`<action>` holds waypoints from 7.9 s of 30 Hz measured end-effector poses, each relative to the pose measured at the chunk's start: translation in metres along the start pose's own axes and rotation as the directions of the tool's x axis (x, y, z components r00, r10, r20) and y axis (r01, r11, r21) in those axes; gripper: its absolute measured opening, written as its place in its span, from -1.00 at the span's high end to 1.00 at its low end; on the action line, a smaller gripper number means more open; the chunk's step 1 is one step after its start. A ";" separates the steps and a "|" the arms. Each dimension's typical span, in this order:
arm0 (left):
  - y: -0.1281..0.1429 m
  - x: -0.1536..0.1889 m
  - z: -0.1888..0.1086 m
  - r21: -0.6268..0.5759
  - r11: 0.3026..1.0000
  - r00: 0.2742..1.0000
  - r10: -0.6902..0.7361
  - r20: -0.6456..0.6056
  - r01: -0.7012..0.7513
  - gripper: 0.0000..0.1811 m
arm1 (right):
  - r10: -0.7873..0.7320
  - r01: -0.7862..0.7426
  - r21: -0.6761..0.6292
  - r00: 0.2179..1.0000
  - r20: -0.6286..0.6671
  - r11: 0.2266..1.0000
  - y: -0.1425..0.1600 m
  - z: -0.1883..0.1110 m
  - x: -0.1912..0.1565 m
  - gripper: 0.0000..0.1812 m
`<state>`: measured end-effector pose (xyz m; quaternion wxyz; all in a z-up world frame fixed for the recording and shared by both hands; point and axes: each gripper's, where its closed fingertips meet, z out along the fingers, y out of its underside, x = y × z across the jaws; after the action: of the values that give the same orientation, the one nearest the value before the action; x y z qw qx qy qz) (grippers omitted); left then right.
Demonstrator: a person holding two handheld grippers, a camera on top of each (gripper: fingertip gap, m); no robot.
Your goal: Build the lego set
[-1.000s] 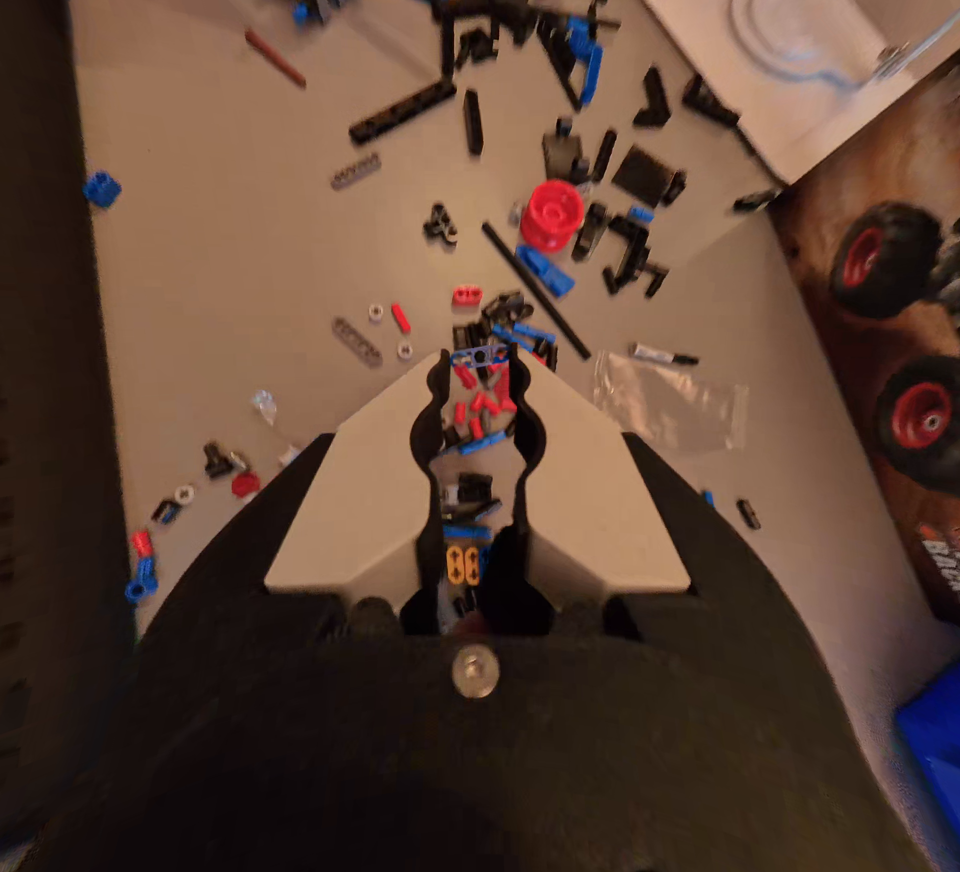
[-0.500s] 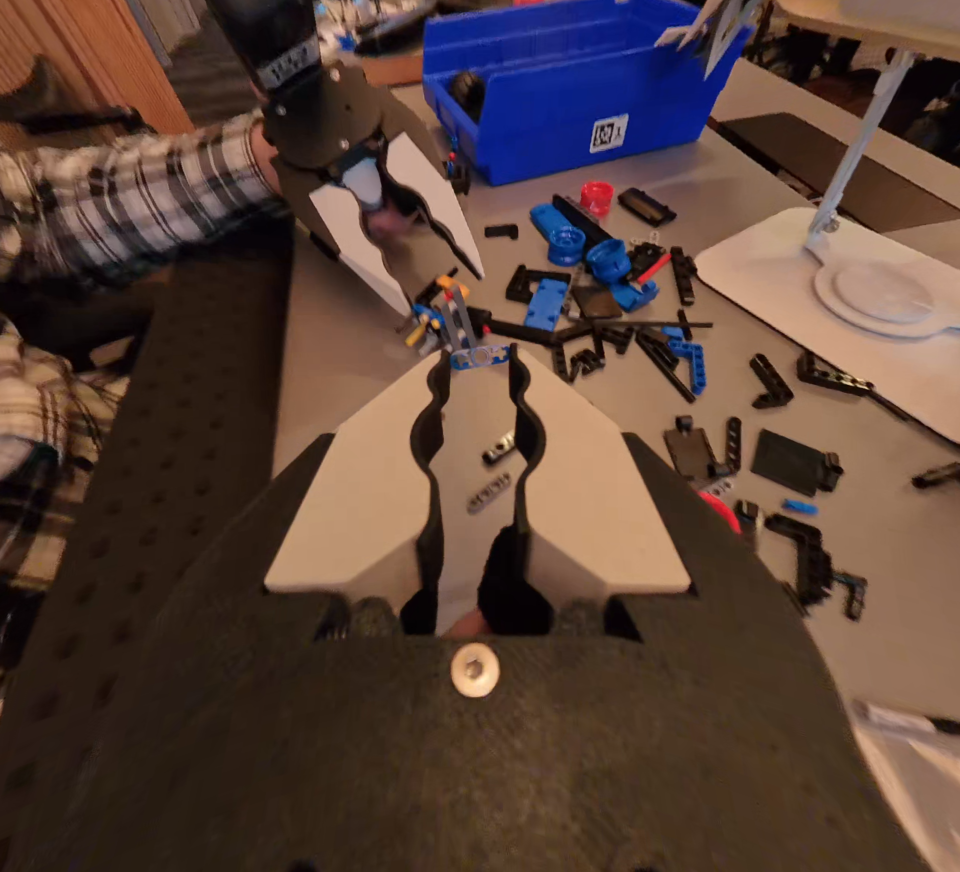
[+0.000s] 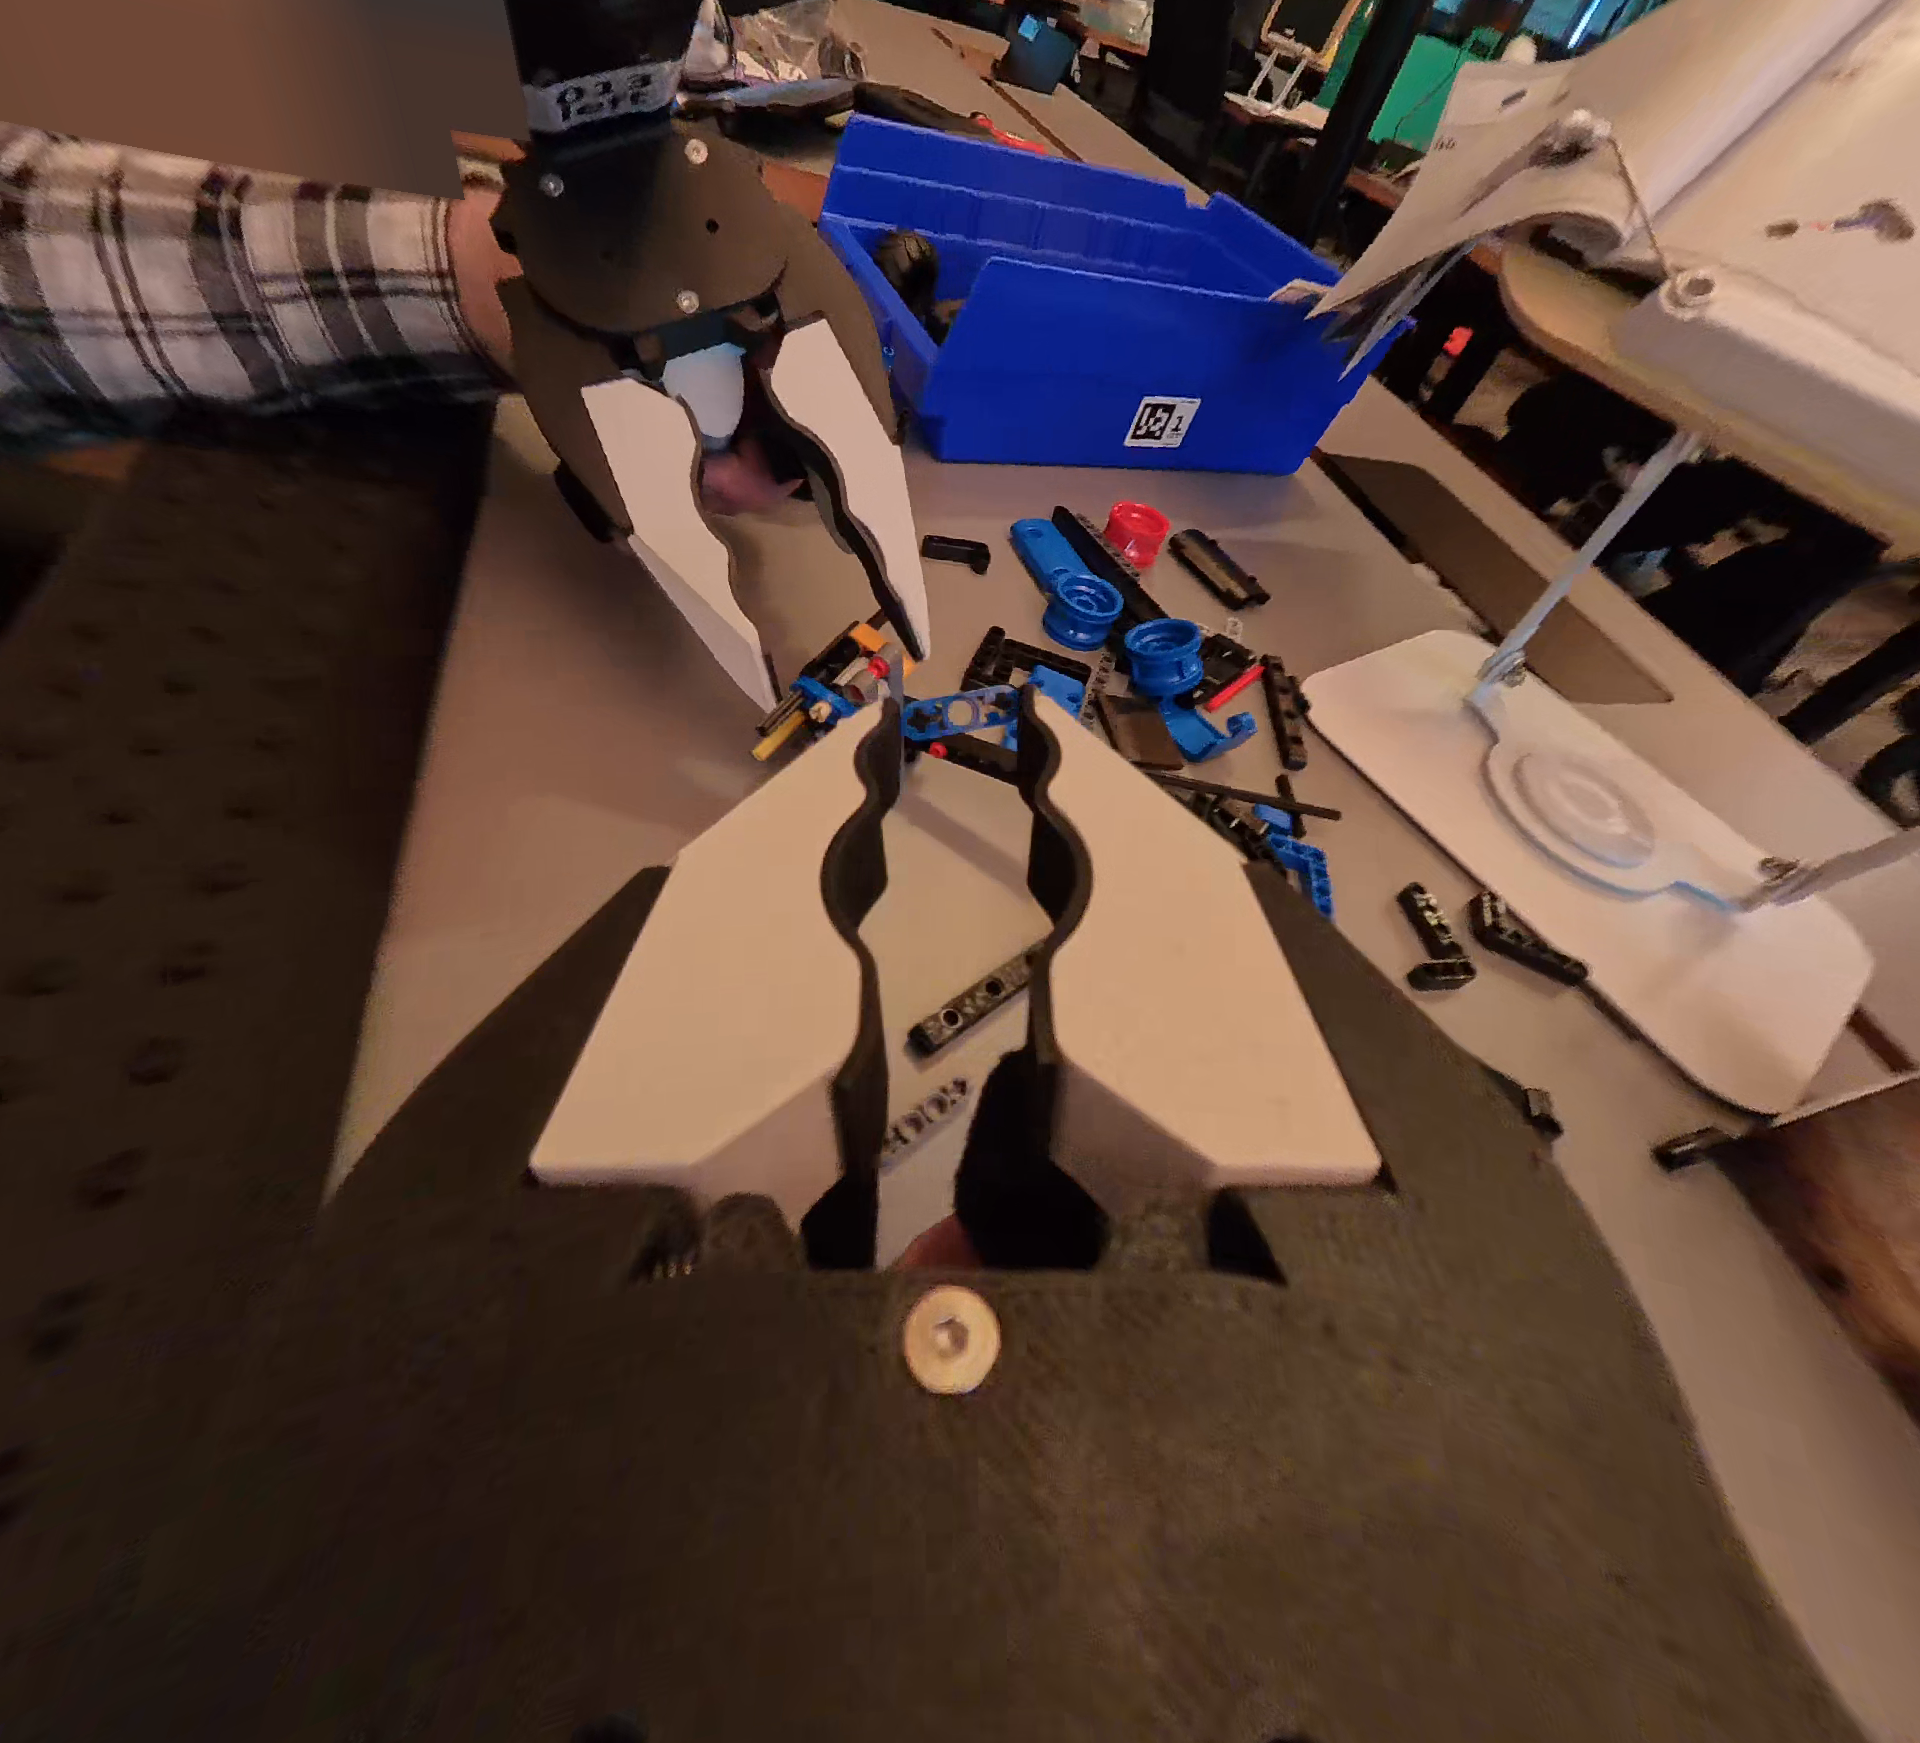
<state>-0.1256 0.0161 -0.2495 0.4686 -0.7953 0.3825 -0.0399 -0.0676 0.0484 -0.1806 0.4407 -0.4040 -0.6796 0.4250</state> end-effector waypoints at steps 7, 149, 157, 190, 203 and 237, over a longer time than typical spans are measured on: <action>0.002 -0.001 0.001 -0.037 0.999 1.000 0.018 0.025 -0.017 0.63 | -0.038 0.041 -0.052 0.998 0.045 0.998 0.010 0.010 -0.014 0.78; -0.034 -0.004 0.012 0.147 0.867 0.877 -0.453 -0.162 0.476 0.75 | -0.758 0.787 -0.301 0.608 0.234 0.539 0.011 0.021 -0.013 0.97; -0.028 -0.008 0.016 0.110 0.843 0.849 -0.513 -0.129 0.526 0.75 | -0.833 0.792 -0.434 0.533 0.149 0.430 0.014 0.027 -0.007 0.98; -0.028 -0.009 0.024 0.102 0.797 0.801 -0.579 -0.155 0.596 0.74 | -0.714 0.612 -0.432 0.689 -0.121 0.663 0.020 0.027 0.004 0.95; -0.025 -0.011 0.027 0.099 0.735 0.739 -0.651 -0.172 0.671 0.75 | -0.758 0.603 -0.479 0.600 -0.255 0.638 0.021 0.036 0.009 0.95; -0.040 -0.022 0.021 0.191 0.564 0.595 -0.748 -0.295 0.804 0.75 | -0.510 0.431 -0.286 0.795 -0.329 0.856 0.009 0.036 0.009 0.92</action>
<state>-0.1095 0.0566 -0.2237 0.4824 -0.7925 0.0219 -0.3726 -0.1026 0.0518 -0.1957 0.6179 -0.3399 -0.6946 0.1425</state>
